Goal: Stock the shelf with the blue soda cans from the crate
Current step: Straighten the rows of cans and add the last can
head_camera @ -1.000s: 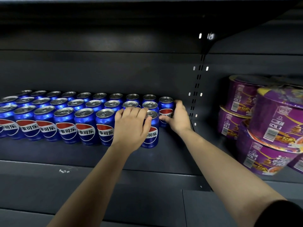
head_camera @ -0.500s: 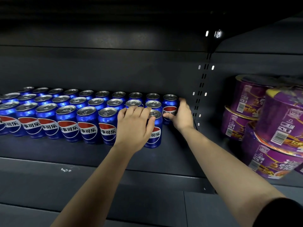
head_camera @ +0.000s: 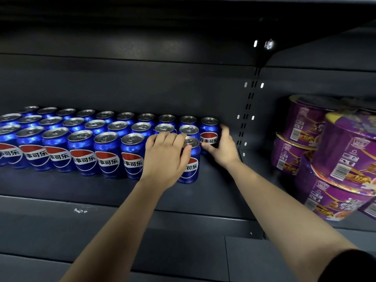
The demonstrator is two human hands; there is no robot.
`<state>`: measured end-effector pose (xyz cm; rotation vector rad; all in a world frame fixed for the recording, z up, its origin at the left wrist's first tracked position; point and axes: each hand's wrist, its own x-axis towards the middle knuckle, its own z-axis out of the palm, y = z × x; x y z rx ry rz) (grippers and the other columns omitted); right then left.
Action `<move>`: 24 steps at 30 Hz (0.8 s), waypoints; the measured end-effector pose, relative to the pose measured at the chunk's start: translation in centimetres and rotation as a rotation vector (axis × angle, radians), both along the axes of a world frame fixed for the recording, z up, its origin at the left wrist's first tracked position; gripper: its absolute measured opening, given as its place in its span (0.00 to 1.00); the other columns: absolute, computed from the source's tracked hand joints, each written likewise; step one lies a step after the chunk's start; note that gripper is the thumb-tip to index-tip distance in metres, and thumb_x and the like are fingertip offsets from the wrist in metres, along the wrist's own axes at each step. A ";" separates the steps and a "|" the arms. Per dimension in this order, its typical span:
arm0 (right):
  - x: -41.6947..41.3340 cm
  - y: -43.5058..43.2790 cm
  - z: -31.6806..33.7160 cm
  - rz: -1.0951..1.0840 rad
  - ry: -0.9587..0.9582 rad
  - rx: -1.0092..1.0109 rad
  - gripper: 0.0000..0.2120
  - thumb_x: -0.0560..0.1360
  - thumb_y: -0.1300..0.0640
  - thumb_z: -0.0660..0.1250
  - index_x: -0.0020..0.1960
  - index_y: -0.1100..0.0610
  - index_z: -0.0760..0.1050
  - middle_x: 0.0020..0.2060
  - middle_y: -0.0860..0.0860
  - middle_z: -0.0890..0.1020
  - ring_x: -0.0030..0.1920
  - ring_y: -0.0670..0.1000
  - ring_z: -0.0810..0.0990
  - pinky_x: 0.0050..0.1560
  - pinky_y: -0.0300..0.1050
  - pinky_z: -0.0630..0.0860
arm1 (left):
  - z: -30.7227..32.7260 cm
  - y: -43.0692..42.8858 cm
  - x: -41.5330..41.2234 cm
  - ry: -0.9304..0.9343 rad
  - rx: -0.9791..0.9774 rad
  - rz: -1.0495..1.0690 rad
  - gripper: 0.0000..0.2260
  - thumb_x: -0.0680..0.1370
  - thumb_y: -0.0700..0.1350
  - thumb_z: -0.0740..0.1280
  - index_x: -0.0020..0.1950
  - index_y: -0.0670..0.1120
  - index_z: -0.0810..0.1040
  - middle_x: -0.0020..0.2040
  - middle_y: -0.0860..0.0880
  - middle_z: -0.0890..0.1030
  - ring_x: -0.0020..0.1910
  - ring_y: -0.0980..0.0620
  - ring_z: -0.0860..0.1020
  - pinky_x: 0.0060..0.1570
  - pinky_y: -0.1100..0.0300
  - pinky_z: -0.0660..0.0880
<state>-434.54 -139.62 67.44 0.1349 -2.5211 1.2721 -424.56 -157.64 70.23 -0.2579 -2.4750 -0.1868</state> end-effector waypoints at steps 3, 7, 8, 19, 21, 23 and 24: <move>1.4 0.3 -0.3 -0.012 0.005 0.073 0.38 0.74 0.52 0.73 0.76 0.58 0.56 0.70 0.58 0.69 0.70 0.56 0.68 0.66 0.43 0.65 | 0.2 -0.4 0.3 -0.021 0.010 -0.043 0.25 0.79 0.57 0.48 0.65 0.46 0.75 0.60 0.48 0.78 0.62 0.47 0.72 0.65 0.48 0.63; 4.4 0.4 -0.1 -0.083 0.066 0.128 0.30 0.76 0.53 0.69 0.73 0.62 0.62 0.69 0.60 0.70 0.69 0.58 0.69 0.67 0.45 0.65 | 0.1 -1.9 2.2 -0.002 0.029 -0.074 0.25 0.79 0.56 0.49 0.68 0.45 0.73 0.65 0.47 0.75 0.66 0.47 0.70 0.69 0.48 0.60; 5.3 0.4 0.0 -0.089 0.083 0.142 0.28 0.76 0.53 0.69 0.71 0.62 0.64 0.67 0.60 0.71 0.67 0.58 0.70 0.66 0.46 0.66 | -0.1 -2.4 2.9 0.000 0.037 -0.080 0.25 0.80 0.56 0.49 0.68 0.45 0.73 0.65 0.47 0.75 0.66 0.46 0.69 0.69 0.48 0.60; 18.9 -6.5 -1.0 -0.108 0.190 0.176 0.21 0.77 0.54 0.67 0.66 0.60 0.71 0.61 0.57 0.77 0.62 0.55 0.74 0.61 0.44 0.69 | -2.5 -9.9 13.2 -0.051 0.004 -0.166 0.24 0.79 0.55 0.50 0.66 0.44 0.75 0.65 0.44 0.75 0.65 0.44 0.71 0.67 0.48 0.60; 21.0 -8.5 -1.5 -0.092 0.211 0.201 0.20 0.77 0.54 0.66 0.65 0.61 0.72 0.59 0.56 0.78 0.61 0.55 0.75 0.59 0.40 0.67 | -3.1 -11.6 14.8 -0.085 -0.015 -0.174 0.25 0.79 0.55 0.49 0.66 0.44 0.75 0.65 0.44 0.75 0.65 0.44 0.71 0.67 0.48 0.60; 22.9 -10.2 -1.7 -0.091 0.247 0.217 0.18 0.77 0.55 0.66 0.64 0.61 0.73 0.58 0.56 0.78 0.60 0.55 0.75 0.59 0.38 0.66 | -3.6 -13.4 16.4 -0.097 -0.025 -0.170 0.25 0.79 0.56 0.49 0.66 0.44 0.75 0.65 0.44 0.75 0.64 0.43 0.71 0.67 0.48 0.60; 23.8 -11.1 -1.7 -0.095 0.269 0.214 0.17 0.77 0.55 0.66 0.63 0.61 0.73 0.57 0.56 0.78 0.60 0.55 0.75 0.59 0.39 0.67 | -3.9 -14.3 17.2 -0.103 -0.024 -0.163 0.25 0.79 0.56 0.49 0.66 0.45 0.75 0.65 0.44 0.75 0.64 0.44 0.71 0.67 0.48 0.59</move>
